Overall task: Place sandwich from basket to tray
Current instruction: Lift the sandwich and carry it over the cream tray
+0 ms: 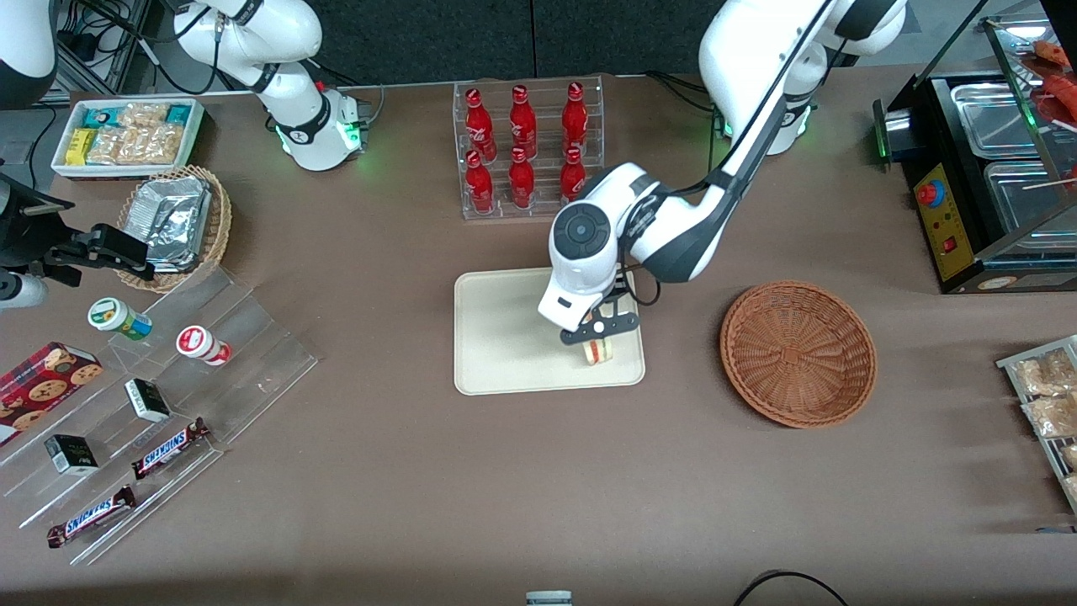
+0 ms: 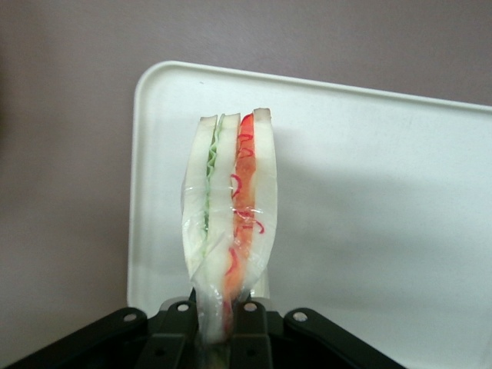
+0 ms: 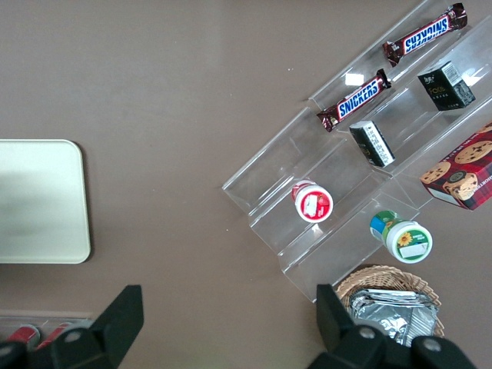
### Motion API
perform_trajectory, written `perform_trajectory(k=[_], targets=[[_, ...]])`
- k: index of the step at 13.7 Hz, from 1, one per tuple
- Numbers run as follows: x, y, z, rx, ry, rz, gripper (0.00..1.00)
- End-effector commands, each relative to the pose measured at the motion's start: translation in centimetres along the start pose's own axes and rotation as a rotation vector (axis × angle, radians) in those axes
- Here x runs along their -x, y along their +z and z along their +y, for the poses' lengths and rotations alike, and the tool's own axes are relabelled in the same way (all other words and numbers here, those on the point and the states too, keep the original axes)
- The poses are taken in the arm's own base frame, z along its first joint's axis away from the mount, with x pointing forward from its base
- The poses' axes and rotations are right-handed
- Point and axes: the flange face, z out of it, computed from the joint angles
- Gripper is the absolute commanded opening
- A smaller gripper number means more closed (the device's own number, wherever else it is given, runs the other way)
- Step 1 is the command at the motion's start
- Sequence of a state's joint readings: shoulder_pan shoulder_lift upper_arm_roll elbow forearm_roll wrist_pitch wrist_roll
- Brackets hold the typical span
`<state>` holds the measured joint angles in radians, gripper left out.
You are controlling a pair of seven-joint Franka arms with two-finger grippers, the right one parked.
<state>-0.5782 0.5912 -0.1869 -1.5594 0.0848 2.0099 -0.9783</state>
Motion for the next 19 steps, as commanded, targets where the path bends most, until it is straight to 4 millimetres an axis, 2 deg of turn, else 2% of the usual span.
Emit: perform_trajectory(k=[1,8,12,14,15,17,19], targets=[[1.3,1.4,2.6,0.013,0.039,0.016,0.0],[4.5,3.6,4.7,-0.006,0.091,0.005,0.01],[5.0,4.3,5.4,0.015,0.093,0.014,0.02],[5.7,4.9,6.1,0.021,0.103,0.017,0.05],[5.9,4.9,6.2,0.026,0.106,0.02,0.22],[5.9,4.9,6.2,0.024,0.116,0.019,1.0],[5.5,4.6,6.0,0.024,0.106,0.018,1.0]])
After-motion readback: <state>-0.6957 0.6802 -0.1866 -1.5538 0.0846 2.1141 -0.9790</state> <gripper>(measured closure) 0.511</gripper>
